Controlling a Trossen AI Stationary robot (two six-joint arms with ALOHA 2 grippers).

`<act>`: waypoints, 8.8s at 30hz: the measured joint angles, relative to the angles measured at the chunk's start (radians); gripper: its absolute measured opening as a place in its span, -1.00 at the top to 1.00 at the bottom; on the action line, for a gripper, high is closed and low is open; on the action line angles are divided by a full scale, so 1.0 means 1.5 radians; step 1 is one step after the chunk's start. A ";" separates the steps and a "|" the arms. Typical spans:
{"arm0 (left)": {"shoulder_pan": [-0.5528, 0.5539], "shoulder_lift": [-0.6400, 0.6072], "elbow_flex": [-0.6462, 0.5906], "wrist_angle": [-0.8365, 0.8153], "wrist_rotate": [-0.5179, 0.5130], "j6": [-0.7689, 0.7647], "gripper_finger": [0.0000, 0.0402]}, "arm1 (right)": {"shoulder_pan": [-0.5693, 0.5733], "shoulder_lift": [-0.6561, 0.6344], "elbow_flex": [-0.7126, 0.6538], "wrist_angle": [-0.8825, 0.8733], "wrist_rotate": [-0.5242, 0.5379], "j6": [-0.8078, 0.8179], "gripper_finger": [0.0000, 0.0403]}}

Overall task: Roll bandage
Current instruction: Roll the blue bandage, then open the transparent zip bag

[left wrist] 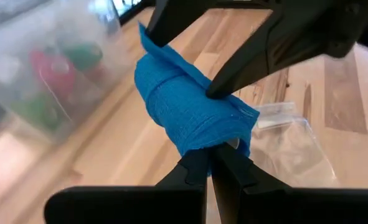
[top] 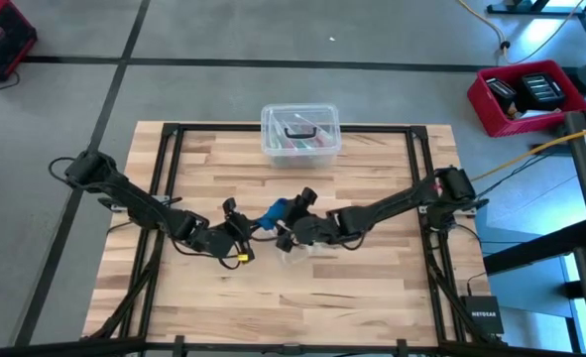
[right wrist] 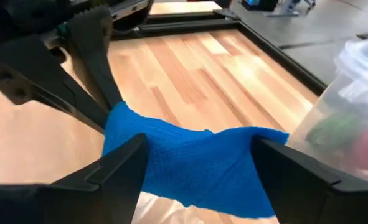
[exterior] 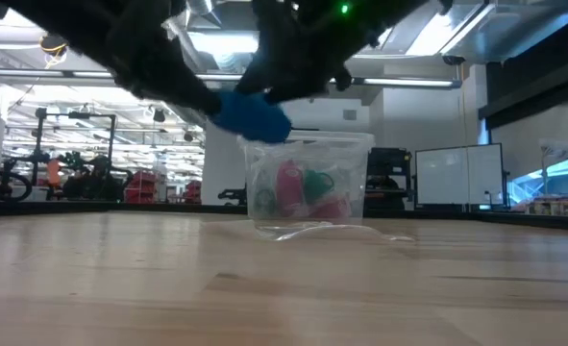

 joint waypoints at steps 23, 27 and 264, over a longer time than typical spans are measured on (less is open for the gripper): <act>0.019 0.180 -0.114 0.204 0.083 -0.200 0.99 | -0.063 0.055 -0.001 0.054 -0.119 -0.030 -0.44; 0.019 0.200 -0.113 0.196 0.078 -0.153 0.99 | -0.041 0.011 0.000 -0.051 -0.146 -0.069 -0.44; 0.295 0.107 -0.012 0.205 0.257 0.084 0.23 | -0.108 -0.110 -0.370 -0.007 -0.142 -0.203 0.95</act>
